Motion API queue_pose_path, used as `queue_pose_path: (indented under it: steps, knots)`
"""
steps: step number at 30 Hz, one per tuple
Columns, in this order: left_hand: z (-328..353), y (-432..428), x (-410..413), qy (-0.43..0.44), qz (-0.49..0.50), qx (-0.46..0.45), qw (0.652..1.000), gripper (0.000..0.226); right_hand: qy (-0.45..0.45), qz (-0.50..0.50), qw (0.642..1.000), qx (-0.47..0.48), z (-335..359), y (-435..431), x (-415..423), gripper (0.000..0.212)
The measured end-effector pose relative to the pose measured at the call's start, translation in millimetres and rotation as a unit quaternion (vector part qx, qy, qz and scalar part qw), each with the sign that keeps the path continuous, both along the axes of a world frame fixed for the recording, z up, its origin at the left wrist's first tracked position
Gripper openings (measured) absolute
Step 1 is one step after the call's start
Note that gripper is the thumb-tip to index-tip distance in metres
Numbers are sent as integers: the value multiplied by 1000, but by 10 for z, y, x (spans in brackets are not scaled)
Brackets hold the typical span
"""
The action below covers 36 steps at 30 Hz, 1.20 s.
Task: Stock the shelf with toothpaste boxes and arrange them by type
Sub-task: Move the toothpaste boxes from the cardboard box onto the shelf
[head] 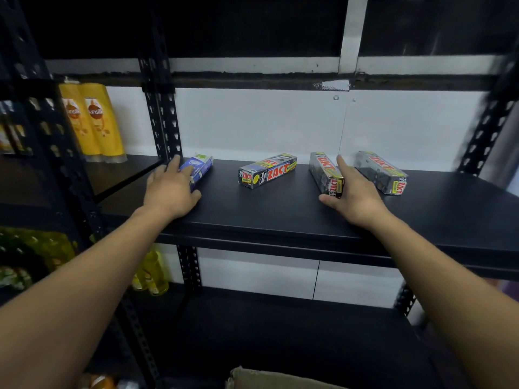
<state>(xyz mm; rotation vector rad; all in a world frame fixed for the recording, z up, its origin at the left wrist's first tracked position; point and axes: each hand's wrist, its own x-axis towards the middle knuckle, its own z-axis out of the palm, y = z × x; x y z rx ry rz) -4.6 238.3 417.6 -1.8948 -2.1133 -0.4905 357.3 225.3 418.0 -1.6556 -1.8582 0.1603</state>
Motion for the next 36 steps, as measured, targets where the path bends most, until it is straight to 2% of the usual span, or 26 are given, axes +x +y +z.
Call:
queue_pose_path:
  steps: [2, 6, 10, 15, 19, 24, 28, 33, 36]
  knots:
    - [-17, -188, 110, 14, -27, 50, 998, 68, 17, 19, 999, 35, 11, -179, 14, 92]
    - [-127, -677, 538, -28, -127, 125, 984, 65, 15, 28, 994, 108, -40, -547, -4, 83]
    - [-242, -1123, 985, -32, -229, 136, 963, 60, 42, 43, 986, 154, -204, -903, -56, 69]
    - [-542, -1515, 1353, -31, -303, 163, 939, 53, 32, 60, 978, 199, -579, -1334, -91, 45]
    - [-1046, -1666, 1495, -30, -341, 130, 930, 45, 53, 58, 975, 209, -1044, -1609, -50, 30]
    - [-1921, -1641, 1567, -12, -336, -20, 941, 52, 37, 51, 996, 61, -1949, -1631, 73, 30]
    - [-2698, -1642, 1573, 2, -310, -157, 938, 59, 25, 19, 998, -56, -2713, -1632, 174, 33]
    - [-3617, -1748, 1584, -17, -272, -280, 920, 55, -7, 30, 977, -210, -3564, -1731, 261, 37]
    - [-4083, -1823, 1581, -50, -268, -361, 892, 52, -14, 36, 954, -296, -3980, -1786, 294, 40]
